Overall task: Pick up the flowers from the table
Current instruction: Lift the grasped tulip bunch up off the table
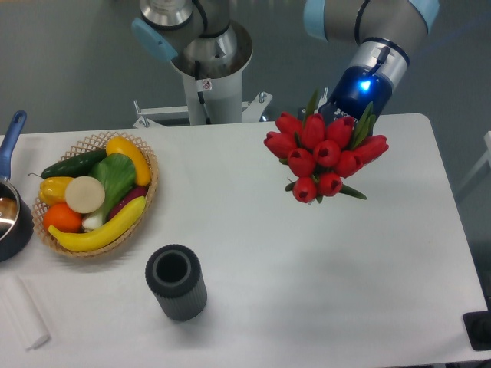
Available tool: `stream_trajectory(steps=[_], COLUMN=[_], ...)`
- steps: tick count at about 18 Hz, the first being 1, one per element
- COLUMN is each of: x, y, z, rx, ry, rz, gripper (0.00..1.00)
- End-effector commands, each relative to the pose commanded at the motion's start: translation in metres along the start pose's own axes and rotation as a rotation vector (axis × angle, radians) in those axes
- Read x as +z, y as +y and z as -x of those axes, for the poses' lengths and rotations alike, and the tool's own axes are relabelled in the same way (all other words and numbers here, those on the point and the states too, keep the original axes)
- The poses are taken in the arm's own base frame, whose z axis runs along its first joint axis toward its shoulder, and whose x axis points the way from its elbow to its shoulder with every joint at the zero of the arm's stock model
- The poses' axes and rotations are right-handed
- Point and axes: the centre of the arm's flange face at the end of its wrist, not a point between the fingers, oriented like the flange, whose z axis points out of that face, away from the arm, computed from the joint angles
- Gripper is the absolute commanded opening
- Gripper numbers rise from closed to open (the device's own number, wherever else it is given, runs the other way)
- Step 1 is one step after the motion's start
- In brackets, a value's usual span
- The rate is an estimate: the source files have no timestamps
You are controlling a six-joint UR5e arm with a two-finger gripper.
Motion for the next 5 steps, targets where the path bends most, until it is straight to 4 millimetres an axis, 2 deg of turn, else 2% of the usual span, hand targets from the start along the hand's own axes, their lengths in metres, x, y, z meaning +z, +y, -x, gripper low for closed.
stream_trajectory(steps=[5], x=[0.0011], y=[0.0013], z=[-0.0007], rx=[-0.001], ry=[0.002], rz=[0.001], gripper=[0.29])
